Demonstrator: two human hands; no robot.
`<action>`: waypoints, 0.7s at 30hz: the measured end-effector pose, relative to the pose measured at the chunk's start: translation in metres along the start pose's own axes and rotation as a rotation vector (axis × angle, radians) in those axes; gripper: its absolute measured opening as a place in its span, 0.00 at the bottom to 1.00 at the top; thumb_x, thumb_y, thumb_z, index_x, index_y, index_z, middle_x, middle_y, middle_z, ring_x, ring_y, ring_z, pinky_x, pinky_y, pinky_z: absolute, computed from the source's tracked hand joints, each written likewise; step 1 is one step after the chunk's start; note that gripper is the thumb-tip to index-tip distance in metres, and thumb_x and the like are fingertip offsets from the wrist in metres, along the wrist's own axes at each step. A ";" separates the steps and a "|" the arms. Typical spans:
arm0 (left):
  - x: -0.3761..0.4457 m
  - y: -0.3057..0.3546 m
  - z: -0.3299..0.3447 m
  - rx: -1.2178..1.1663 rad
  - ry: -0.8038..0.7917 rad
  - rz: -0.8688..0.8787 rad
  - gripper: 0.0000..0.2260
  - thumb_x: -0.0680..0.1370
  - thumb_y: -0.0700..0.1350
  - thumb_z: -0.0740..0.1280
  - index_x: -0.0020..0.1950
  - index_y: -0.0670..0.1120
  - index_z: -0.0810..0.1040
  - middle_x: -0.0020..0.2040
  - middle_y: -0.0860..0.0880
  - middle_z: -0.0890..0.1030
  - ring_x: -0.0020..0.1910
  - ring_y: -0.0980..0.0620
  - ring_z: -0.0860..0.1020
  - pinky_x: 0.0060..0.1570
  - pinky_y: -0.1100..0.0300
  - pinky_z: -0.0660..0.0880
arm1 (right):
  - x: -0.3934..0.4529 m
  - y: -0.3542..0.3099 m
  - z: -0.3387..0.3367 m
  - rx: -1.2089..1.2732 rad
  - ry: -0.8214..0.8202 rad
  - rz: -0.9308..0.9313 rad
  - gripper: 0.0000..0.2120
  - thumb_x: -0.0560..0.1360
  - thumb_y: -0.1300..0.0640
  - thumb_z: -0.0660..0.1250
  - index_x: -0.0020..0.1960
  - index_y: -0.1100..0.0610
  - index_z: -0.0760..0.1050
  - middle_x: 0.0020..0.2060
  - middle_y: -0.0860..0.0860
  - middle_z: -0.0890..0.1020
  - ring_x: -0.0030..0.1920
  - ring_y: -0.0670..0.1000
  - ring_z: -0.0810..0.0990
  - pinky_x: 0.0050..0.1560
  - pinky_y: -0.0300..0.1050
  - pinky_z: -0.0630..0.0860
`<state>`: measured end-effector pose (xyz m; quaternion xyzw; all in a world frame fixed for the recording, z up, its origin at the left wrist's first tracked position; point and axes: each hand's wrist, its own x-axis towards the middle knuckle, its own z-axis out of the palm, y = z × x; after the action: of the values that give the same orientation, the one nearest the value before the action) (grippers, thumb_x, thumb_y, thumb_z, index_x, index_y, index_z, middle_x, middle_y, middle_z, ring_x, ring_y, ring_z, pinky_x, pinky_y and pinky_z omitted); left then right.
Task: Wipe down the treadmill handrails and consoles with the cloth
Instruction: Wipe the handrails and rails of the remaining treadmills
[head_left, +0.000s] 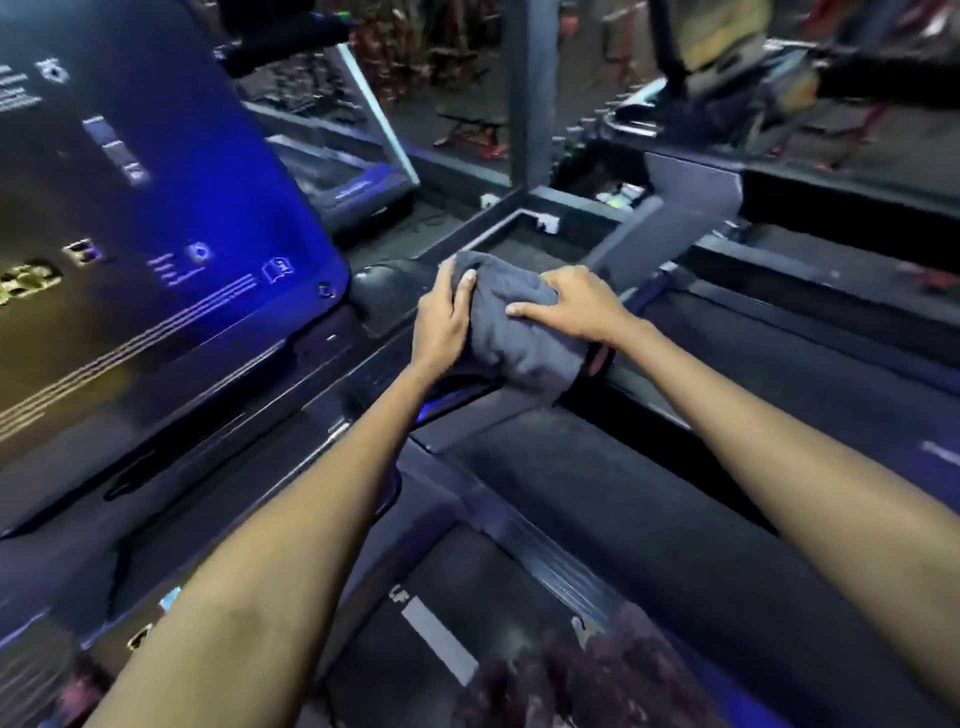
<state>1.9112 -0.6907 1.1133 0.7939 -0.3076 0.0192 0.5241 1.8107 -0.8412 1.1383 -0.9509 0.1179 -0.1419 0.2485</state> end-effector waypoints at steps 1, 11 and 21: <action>-0.007 0.006 0.008 -0.014 -0.034 0.005 0.13 0.82 0.48 0.58 0.54 0.37 0.72 0.46 0.37 0.80 0.47 0.38 0.78 0.45 0.53 0.69 | -0.018 0.002 -0.004 -0.002 0.027 0.043 0.26 0.71 0.39 0.68 0.28 0.55 0.61 0.25 0.48 0.69 0.34 0.52 0.70 0.35 0.47 0.63; -0.108 0.066 0.094 -0.092 -0.350 0.156 0.12 0.82 0.51 0.57 0.50 0.42 0.71 0.43 0.39 0.80 0.45 0.38 0.78 0.45 0.49 0.71 | -0.193 0.039 -0.042 0.052 0.189 0.424 0.28 0.69 0.38 0.70 0.28 0.60 0.66 0.23 0.50 0.71 0.27 0.49 0.69 0.32 0.48 0.65; -0.246 0.130 0.163 -0.042 -0.525 0.212 0.14 0.82 0.53 0.56 0.51 0.42 0.71 0.43 0.37 0.81 0.45 0.36 0.78 0.44 0.47 0.72 | -0.373 0.060 -0.059 -0.045 0.272 0.693 0.20 0.72 0.37 0.66 0.47 0.53 0.80 0.44 0.55 0.84 0.46 0.57 0.80 0.40 0.45 0.70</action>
<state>1.5984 -0.7473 1.0596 0.7241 -0.5146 -0.1387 0.4378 1.4348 -0.8085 1.0781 -0.8321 0.4681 -0.1719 0.2428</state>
